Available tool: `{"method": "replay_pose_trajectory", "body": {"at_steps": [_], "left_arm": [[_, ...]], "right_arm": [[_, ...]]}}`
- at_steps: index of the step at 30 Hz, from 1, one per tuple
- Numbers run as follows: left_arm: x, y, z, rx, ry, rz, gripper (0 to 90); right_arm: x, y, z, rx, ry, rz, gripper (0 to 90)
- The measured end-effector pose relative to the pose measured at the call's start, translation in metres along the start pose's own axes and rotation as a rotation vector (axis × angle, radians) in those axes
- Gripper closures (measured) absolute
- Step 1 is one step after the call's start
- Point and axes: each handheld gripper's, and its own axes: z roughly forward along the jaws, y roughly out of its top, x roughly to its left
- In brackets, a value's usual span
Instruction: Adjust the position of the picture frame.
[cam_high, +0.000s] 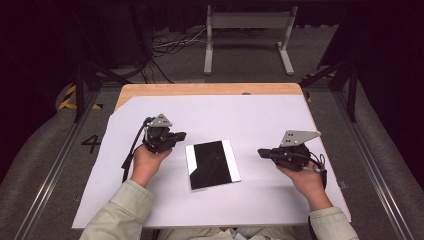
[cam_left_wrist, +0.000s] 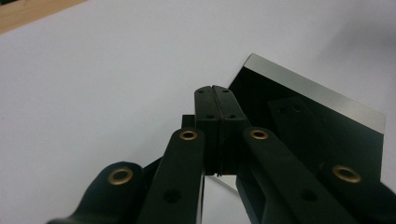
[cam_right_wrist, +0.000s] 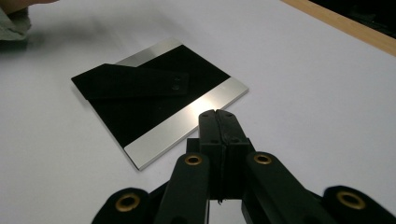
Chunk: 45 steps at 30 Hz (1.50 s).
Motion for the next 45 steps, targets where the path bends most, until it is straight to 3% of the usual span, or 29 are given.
{"method": "replay_pose_trajectory", "body": {"at_steps": [4,9,18,25,34,45], "left_arm": [[0.003,0.000,0.005,0.017,-0.006,-0.026,90.0],[0.010,0.000,0.014,0.073,0.015,-0.038,90.0],[0.013,0.002,0.021,0.089,0.008,-0.050,90.0],[0.015,-0.001,0.031,0.114,0.021,-0.057,90.0],[0.020,-0.006,0.041,0.131,0.008,-0.072,89.9],[0.022,-0.010,0.051,0.171,-0.013,-0.078,90.0]], "right_arm": [[0.005,0.001,0.000,0.012,0.019,-0.009,89.6],[0.014,0.002,0.003,0.036,0.052,-0.025,89.6],[0.031,0.001,0.022,0.111,0.096,-0.067,89.7],[0.040,0.000,0.035,0.158,0.134,-0.093,89.7],[0.048,-0.002,0.047,0.200,0.169,-0.120,89.7],[0.047,0.001,0.041,0.180,0.166,-0.115,89.7]]}}
